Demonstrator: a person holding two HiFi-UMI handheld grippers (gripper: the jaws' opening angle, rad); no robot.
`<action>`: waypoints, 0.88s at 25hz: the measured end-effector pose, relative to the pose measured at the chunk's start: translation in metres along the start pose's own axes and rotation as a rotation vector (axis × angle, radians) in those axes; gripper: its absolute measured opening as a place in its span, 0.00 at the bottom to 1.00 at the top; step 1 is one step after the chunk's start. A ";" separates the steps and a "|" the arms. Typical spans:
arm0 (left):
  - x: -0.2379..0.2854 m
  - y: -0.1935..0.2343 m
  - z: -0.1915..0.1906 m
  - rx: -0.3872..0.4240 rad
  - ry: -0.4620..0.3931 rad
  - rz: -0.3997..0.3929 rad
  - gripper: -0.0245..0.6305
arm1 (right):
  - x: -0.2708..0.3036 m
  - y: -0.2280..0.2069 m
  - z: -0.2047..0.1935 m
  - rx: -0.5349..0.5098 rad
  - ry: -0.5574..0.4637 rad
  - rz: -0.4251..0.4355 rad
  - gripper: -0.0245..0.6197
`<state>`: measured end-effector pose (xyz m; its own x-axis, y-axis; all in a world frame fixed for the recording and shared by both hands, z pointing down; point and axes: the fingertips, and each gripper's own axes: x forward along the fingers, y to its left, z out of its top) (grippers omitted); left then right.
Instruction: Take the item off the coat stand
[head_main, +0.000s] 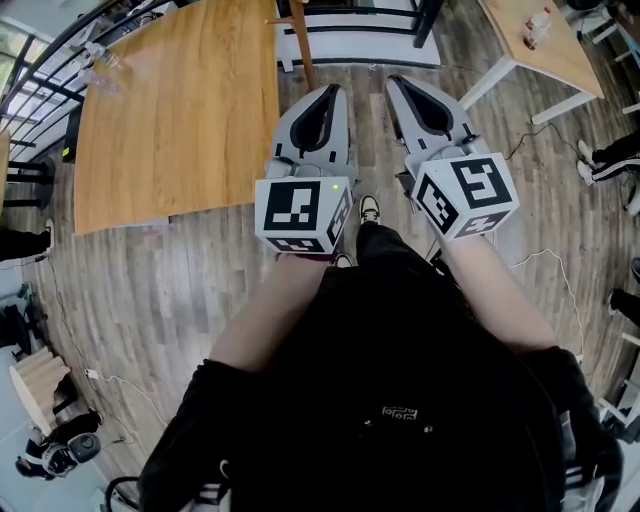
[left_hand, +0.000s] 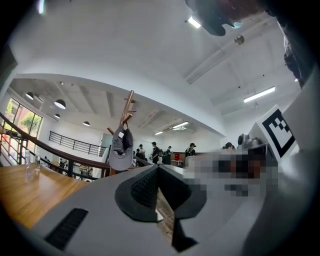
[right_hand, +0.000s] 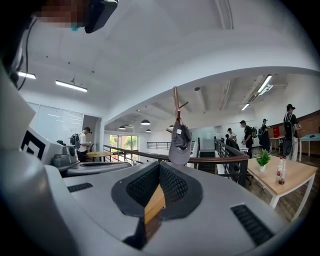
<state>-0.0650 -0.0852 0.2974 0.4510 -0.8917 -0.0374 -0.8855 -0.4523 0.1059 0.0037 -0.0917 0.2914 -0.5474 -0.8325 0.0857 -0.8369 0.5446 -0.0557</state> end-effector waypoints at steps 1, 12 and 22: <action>0.005 0.004 0.000 0.004 0.001 0.009 0.04 | 0.007 -0.003 0.000 0.002 -0.001 0.008 0.07; 0.088 0.040 0.012 0.033 -0.008 0.065 0.04 | 0.085 -0.069 0.024 -0.002 -0.019 0.073 0.06; 0.158 0.045 0.008 0.054 0.007 0.067 0.04 | 0.126 -0.134 0.030 -0.001 0.005 0.144 0.06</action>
<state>-0.0345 -0.2468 0.2885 0.3907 -0.9202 -0.0255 -0.9186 -0.3915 0.0545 0.0464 -0.2725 0.2801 -0.6619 -0.7452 0.0815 -0.7496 0.6586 -0.0664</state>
